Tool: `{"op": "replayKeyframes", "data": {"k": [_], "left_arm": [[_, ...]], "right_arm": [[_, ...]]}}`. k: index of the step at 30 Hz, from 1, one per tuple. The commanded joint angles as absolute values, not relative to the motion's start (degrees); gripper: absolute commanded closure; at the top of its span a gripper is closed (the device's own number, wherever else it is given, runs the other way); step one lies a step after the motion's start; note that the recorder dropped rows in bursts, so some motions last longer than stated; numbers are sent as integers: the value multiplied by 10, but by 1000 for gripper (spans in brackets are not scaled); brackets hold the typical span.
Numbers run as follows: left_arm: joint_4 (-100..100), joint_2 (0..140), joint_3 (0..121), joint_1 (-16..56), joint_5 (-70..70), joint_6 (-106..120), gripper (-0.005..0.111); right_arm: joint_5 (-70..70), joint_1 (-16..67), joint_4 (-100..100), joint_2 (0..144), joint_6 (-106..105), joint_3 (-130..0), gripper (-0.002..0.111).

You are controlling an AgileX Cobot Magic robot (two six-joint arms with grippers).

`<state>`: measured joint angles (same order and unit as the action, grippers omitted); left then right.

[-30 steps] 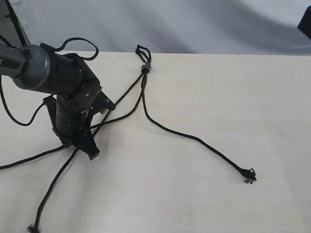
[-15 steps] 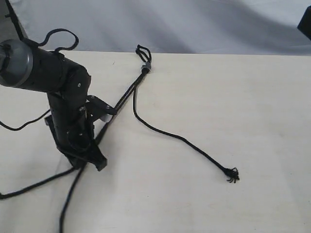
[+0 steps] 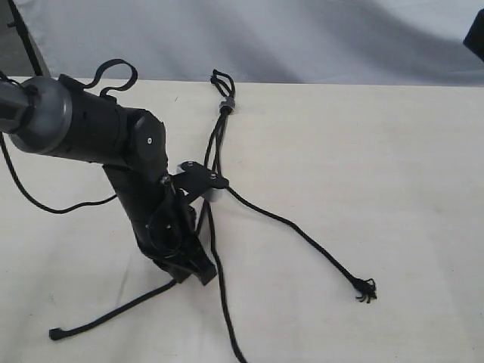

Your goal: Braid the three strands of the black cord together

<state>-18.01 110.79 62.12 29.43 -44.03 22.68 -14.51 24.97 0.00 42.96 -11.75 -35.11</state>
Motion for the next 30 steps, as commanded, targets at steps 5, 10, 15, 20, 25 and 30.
{"op": "replayKeyframes", "data": {"k": [5,10,15,20,25,30], "left_arm": [[-103,1099,595,276,-519,161,107],[-95,1099,587,276,-491,161,107],[-95,1099,587,276,-481,161,107],[-105,1100,587,276,-481,159,103],[-110,1100,587,276,-486,159,69],[-103,1091,601,274,-523,170,50]], "right_arm": [[-152,248,0,431,-120,-350,109],[-152,248,0,431,-120,-350,109],[-152,248,0,431,-120,-350,109],[-152,248,0,431,-120,-350,109],[-152,248,0,431,-120,-350,109],[-152,248,0,431,-120,-350,109]]}}
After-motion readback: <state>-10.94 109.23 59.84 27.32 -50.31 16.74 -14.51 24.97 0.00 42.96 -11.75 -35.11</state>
